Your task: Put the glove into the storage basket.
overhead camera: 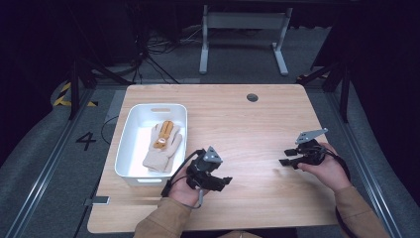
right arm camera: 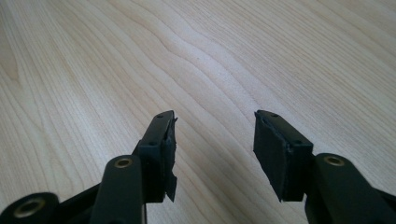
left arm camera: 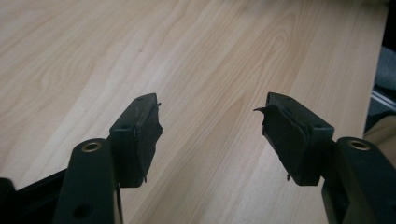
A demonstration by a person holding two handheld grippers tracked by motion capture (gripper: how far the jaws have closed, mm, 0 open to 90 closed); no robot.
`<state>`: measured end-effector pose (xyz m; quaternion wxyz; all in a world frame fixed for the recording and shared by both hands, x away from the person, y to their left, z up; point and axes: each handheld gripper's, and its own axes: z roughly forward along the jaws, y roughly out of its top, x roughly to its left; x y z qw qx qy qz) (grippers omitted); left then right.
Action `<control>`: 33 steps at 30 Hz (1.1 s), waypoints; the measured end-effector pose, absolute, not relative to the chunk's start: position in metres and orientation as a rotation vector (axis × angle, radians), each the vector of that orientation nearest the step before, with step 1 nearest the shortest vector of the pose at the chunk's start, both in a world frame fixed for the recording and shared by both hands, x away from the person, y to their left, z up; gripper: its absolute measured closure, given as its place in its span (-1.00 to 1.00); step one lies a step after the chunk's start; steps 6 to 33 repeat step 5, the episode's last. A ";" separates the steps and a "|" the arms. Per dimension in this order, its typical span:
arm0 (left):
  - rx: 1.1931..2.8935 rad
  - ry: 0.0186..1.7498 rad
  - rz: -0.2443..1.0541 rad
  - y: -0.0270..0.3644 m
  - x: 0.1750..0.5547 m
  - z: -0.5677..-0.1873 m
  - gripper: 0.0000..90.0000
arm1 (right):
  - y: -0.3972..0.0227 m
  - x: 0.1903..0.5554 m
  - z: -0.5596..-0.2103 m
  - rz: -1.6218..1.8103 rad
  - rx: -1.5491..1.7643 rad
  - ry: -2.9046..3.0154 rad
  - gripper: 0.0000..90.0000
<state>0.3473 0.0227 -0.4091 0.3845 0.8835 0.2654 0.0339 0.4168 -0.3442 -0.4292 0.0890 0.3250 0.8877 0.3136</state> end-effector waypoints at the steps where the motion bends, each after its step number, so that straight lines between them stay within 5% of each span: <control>1: 2.261 0.666 0.065 0.019 0.348 -0.414 -0.16 | -0.344 0.417 -0.429 0.933 0.964 2.642 0.09; 33: 2.278 0.668 0.054 0.008 0.348 -0.432 -0.15 | -0.344 0.417 -0.431 0.944 0.959 2.633 0.09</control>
